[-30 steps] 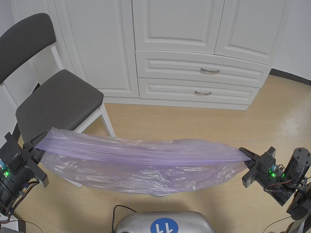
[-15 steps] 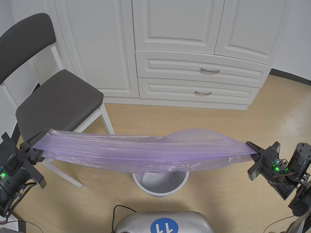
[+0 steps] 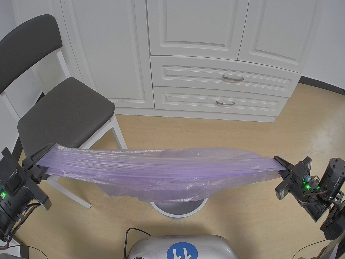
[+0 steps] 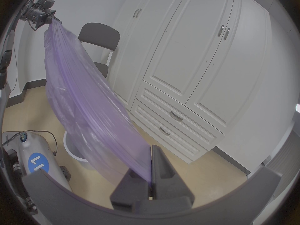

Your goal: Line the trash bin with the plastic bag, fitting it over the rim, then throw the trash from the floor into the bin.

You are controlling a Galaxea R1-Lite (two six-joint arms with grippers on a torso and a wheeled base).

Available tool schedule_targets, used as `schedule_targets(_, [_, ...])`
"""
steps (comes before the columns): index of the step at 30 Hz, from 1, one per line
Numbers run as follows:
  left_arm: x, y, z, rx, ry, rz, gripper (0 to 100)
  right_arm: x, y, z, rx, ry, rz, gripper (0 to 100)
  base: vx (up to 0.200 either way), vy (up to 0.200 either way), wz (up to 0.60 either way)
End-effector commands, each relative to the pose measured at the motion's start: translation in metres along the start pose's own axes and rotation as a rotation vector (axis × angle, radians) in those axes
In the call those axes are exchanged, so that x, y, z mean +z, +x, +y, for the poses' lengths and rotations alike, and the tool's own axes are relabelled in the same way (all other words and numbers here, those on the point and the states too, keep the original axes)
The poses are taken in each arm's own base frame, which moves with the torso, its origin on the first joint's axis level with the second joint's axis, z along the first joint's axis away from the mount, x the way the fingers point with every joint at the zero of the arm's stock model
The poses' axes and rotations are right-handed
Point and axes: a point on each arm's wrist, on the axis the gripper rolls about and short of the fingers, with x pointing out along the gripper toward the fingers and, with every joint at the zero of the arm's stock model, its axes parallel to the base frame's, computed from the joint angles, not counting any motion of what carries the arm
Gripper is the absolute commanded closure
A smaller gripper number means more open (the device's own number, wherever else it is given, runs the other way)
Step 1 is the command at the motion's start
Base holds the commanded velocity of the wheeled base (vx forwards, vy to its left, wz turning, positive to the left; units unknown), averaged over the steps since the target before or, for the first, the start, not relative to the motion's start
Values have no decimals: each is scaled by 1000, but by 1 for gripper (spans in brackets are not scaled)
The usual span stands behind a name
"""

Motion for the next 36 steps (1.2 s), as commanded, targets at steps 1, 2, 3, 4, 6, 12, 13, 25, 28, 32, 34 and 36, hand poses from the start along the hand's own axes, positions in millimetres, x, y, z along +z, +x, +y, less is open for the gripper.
schedule_targets(1, [-1, 1, -1, -4, 3, 7, 100, -2, -3, 1, 1, -1, 3, 100, 0, 0, 0])
schedule_targets(2, [-1, 1, -1, -4, 3, 7, 100, -2, -3, 1, 1, -1, 3, 100, 0, 0, 0])
schedule_targets(3, [-2, 1, -2, -9, 5, 11, 100, -2, -3, 1, 1, -1, 3, 100, 0, 0, 0])
schedule_targets(4, [-2, 1, -2, -11, 5, 12, 100, -2, -3, 1, 1, -1, 3, 100, 0, 0, 0])
schedule_targets(6, [-3, 2, -3, -17, 6, 15, 100, -2, -2, 1, 3, -3, 4, 100, 0, 0, 0])
schedule_targets(12, [-6, 9, -8, -36, 13, 40, 100, -2, -2, 2, 10, -4, 3, 100, 0, 0, 0])
schedule_targets(13, [-6, 11, -8, -39, 14, 43, 100, -2, -2, 3, 11, -4, 2, 100, 0, 0, 0])
schedule_targets(25, [-1, 15, -22, -135, 16, 15, 100, 8, 4, -1, -14, 13, -44, 100, 0, 0, 0])
schedule_targets(28, [0, 16, -25, -152, 10, 8, 100, 10, 3, 2, -3, 15, -55, 100, 0, 0, 0])
schedule_targets(32, [2, 19, -29, -167, 1, -10, 100, 14, 4, 5, 12, 18, -75, 100, 0, 0, 0])
schedule_targets(34, [3, 23, -32, -172, -2, -18, 100, 18, 6, 5, 9, 21, -91, 100, 0, 0, 0])
schedule_targets(36, [3, 25, -34, -175, -8, -23, 100, 21, 8, 4, 0, 27, -102, 100, 0, 0, 0])
